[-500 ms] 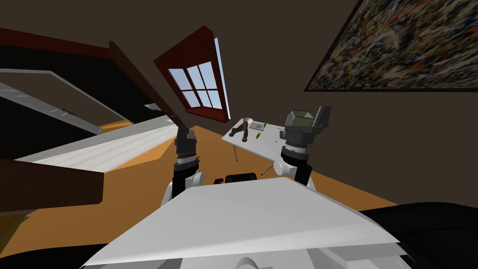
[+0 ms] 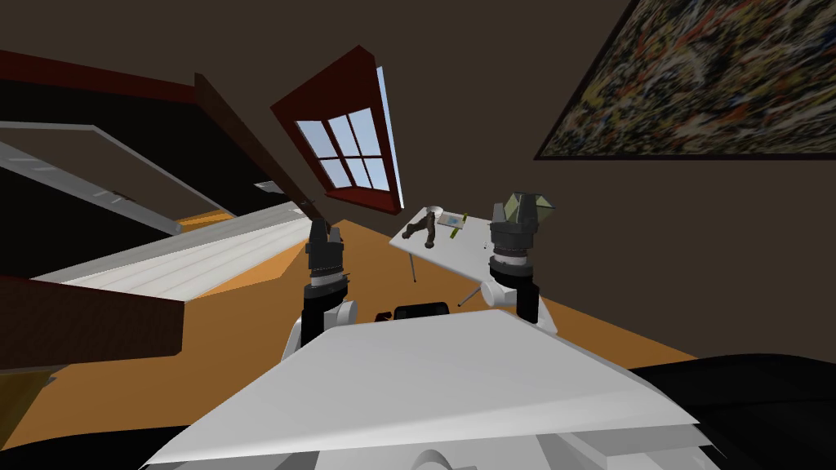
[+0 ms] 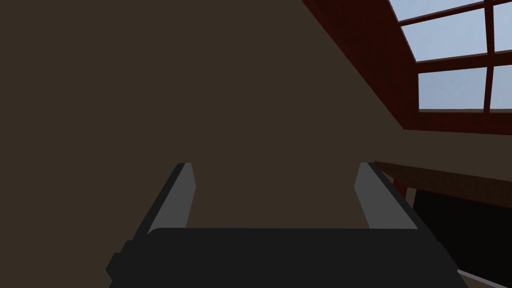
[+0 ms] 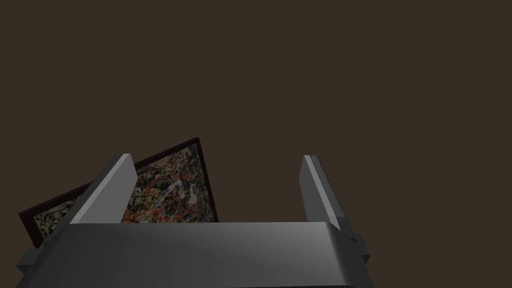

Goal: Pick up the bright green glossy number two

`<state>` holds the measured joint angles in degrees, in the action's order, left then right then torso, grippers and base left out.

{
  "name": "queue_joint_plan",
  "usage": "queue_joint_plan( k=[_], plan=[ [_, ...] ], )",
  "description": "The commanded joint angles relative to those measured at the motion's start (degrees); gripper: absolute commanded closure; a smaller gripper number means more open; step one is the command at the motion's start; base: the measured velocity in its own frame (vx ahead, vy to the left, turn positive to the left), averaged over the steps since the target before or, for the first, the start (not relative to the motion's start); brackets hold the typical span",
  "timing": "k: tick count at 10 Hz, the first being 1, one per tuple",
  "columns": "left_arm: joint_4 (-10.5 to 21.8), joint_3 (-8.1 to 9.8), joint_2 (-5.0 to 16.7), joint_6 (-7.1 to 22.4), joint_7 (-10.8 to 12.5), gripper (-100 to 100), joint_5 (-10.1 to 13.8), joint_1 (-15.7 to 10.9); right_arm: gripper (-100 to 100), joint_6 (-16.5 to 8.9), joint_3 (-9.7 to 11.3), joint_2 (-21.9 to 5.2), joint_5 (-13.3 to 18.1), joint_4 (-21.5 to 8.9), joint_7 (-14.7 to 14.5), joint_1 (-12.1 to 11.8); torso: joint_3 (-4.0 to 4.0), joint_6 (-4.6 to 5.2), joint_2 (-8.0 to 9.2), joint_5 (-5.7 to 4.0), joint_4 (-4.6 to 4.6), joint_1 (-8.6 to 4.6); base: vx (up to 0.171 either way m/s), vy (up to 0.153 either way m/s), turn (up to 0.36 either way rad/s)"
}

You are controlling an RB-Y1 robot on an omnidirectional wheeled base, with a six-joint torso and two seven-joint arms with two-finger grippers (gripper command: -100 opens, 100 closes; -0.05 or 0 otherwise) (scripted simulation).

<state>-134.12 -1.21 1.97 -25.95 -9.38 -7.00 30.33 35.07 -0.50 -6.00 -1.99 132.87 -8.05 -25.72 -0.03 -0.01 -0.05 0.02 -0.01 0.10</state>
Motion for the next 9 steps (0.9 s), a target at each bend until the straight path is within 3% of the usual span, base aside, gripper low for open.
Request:
queue_joint_plan(
  k=[1,9],
  plan=[
    [0.00,0.00,0.00,0.00,0.00,0,0.00,0.00,-100,-0.38,-0.11,-1.42,1.75,-1.95,-1.86,0.44,0.00,0.00,0.00,0.00,0.00,0.00,0.020,0.030,0.011],
    [0.00,0.00,0.00,0.00,0.00,0,0.00,0.00,-100,-4.30,-1.41,-7.63,13.21,-11.40,-13.15,2.81,-0.06,0.00,-0.10,0.01,-0.02,0.04,0.030,0.035,0.014]
  ],
)
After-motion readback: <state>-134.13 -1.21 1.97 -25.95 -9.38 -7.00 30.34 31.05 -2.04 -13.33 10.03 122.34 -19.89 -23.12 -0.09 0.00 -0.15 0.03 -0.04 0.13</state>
